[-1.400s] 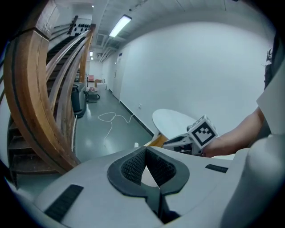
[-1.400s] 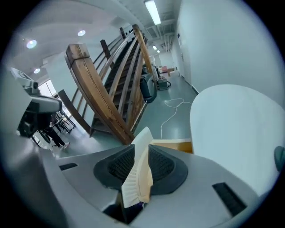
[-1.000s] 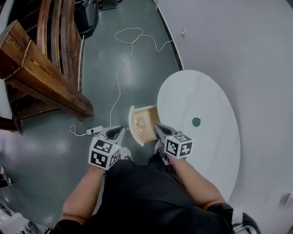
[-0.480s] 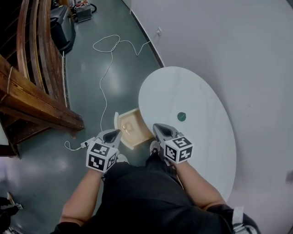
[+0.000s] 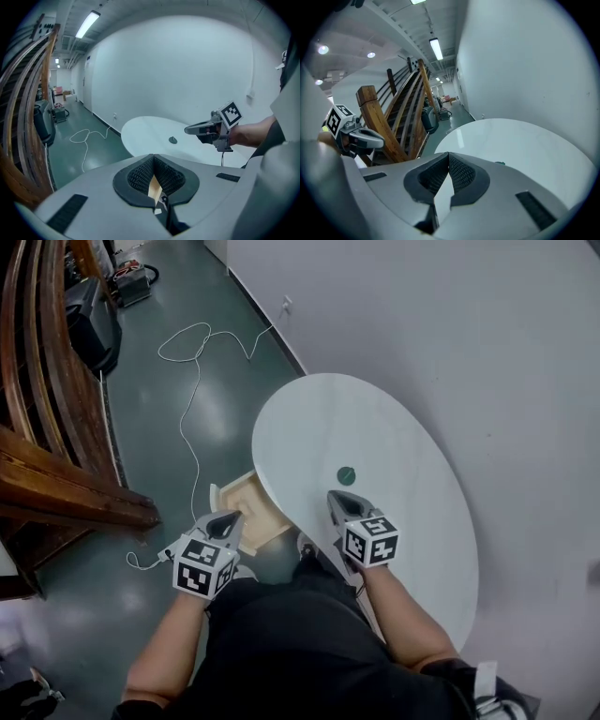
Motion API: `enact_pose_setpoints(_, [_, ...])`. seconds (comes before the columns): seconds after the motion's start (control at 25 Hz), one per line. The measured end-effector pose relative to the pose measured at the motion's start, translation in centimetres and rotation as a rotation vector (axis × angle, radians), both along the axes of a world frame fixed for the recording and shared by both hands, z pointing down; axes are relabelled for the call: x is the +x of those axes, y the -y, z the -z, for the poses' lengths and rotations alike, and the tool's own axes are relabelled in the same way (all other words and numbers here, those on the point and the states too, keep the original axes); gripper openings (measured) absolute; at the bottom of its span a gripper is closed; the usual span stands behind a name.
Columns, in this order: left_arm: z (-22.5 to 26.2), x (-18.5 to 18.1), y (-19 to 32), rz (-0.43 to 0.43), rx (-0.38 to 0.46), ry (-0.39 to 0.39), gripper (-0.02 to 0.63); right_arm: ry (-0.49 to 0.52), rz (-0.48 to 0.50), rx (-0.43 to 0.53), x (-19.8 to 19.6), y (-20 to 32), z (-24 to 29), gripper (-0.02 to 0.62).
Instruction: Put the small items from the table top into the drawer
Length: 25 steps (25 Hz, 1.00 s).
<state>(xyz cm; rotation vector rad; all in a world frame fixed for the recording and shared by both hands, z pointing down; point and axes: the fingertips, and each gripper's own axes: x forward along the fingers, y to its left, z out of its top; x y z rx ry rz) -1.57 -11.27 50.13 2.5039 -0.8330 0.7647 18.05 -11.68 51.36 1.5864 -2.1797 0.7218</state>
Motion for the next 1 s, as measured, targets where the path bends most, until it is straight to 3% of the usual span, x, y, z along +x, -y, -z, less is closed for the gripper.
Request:
enact_pose_setpoints(0.32, [0.2, 1.3, 0.2, -0.027, 0.0, 0.021, 0.014, -0.094, -0.115, -0.05, 6.5, 0.7, -2.5, 0.009])
enact_pose_setpoints(0.68, [0.2, 1.5, 0.6, -0.019, -0.009, 0.042, 0.014, -0.327, -0.083, -0.136, 9.6, 2.2, -7.9, 0.011])
enact_pose_setpoints(1.0, [-0.1, 0.9, 1.1, 0.013, -0.023, 0.062, 0.014, -0.321, -0.046, -0.186, 9.2, 3.7, -10.6, 0.086])
